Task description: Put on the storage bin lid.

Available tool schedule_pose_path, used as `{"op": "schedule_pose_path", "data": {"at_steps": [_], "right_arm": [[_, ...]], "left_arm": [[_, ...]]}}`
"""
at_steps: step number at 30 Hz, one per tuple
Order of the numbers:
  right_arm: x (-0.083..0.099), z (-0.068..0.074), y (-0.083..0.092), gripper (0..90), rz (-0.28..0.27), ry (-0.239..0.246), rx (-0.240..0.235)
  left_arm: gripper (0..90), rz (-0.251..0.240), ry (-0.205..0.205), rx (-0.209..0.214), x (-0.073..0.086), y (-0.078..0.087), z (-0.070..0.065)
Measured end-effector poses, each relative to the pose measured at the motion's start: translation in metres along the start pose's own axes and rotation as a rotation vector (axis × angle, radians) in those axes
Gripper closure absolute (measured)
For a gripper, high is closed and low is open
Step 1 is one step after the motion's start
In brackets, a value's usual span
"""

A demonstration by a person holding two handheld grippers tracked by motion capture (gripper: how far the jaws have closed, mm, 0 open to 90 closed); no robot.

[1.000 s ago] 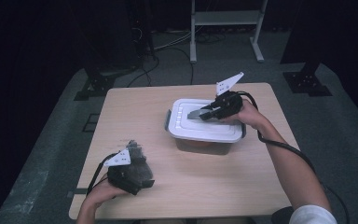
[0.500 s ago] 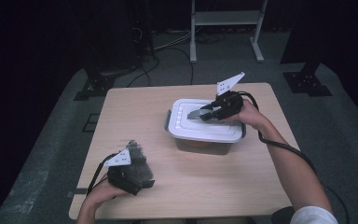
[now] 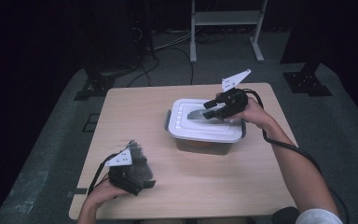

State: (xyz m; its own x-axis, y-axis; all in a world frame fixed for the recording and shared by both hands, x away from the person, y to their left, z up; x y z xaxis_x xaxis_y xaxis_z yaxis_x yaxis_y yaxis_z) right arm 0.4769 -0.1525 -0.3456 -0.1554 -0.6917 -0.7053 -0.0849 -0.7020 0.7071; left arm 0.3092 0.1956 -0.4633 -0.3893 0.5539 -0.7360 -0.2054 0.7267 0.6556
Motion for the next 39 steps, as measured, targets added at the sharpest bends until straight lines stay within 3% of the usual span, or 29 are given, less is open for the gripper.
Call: {"op": "schedule_pose_path", "data": {"at_steps": [22,39], "right_arm": [[0.010,0.020,0.041,43.7,-0.034,-0.019,0.053],[0.042,0.035,0.076,38.1,-0.053,-0.077,0.103]], "left_arm": [[2.2,0.000,-0.015,0.010,-0.003,-0.003,-0.005],[2.3,-0.007,-0.009,-0.002,-0.002,0.000,-0.003]]}}
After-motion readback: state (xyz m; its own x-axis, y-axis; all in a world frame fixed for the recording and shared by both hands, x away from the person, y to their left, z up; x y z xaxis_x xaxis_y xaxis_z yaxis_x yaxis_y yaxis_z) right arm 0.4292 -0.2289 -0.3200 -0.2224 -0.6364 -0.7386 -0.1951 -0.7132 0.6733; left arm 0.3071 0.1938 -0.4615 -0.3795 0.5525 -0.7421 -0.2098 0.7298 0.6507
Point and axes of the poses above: each handheld gripper's, and its own axes: y roughly backward along the jaws, x roughly out of its underside, z roughly to its left, the point moved 3 cm from there along -y, roughly forward along the jaws, and after that the axes turned 12 degrees about z, right-handed, at the moved point
